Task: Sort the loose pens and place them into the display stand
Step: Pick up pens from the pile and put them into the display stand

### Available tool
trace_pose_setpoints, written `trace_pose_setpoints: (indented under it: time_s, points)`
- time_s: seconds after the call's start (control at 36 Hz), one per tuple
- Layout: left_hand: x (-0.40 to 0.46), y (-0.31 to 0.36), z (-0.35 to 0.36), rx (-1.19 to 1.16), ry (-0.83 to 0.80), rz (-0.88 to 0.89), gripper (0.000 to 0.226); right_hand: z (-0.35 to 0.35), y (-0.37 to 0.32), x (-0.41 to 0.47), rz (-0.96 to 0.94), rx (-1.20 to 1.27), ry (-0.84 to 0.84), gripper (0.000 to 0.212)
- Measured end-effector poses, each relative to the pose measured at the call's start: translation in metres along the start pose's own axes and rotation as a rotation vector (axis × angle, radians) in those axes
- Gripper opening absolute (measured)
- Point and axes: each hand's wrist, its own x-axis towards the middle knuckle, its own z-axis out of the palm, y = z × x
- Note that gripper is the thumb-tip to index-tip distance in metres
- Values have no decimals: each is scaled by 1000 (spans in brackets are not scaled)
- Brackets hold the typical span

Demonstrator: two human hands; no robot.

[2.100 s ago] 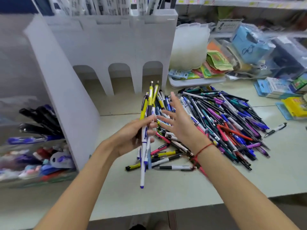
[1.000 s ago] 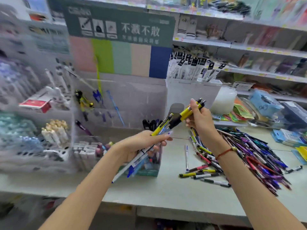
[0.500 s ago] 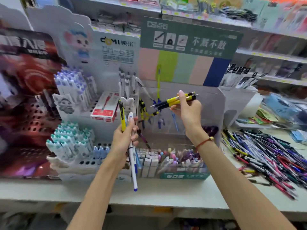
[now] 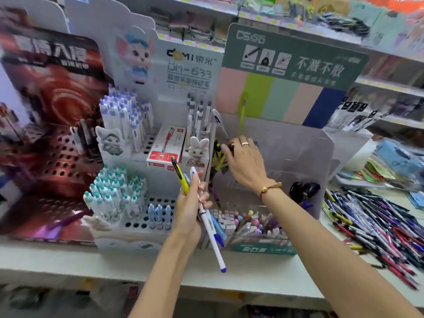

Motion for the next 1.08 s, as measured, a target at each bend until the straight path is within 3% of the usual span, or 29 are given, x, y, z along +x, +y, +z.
trace_pose_setpoints:
  time_s: [0.14,0.22,0.28,0.39,0.53,0.58,0.69,0.75,0.83,0.97,1.08]
  points:
    - [-4,0,-5,51,-93,-107,25,-3,6,-10,114,240,-189,55]
    - [-4,1,-8,103,-145,-141,30,-18,4,-27,121,415,27,58]
    - [-4,0,-7,205,-167,-159,30,-29,-4,-38,110,563,59,51]
    - [-3,-5,1,402,-202,-184,22,-29,-13,-41,63,760,-251,45]
    - [1,-13,16,530,-220,-189,18,-30,-8,-31,98,803,-271,33]
    - [5,-13,18,551,-229,-178,17,-41,-6,-27,179,938,-189,21]
    - [7,-9,13,572,-199,-84,21,-58,15,-11,497,1231,191,15]
    - [8,-4,7,461,-127,-4,23,-62,25,-6,507,1221,346,21]
    - [8,4,4,309,-48,123,22,-59,27,-6,417,1069,420,15]
    - [13,13,6,120,53,206,22,-33,10,-2,253,856,271,10]
    - [18,14,5,11,87,181,22,-14,-2,2,43,594,212,25]
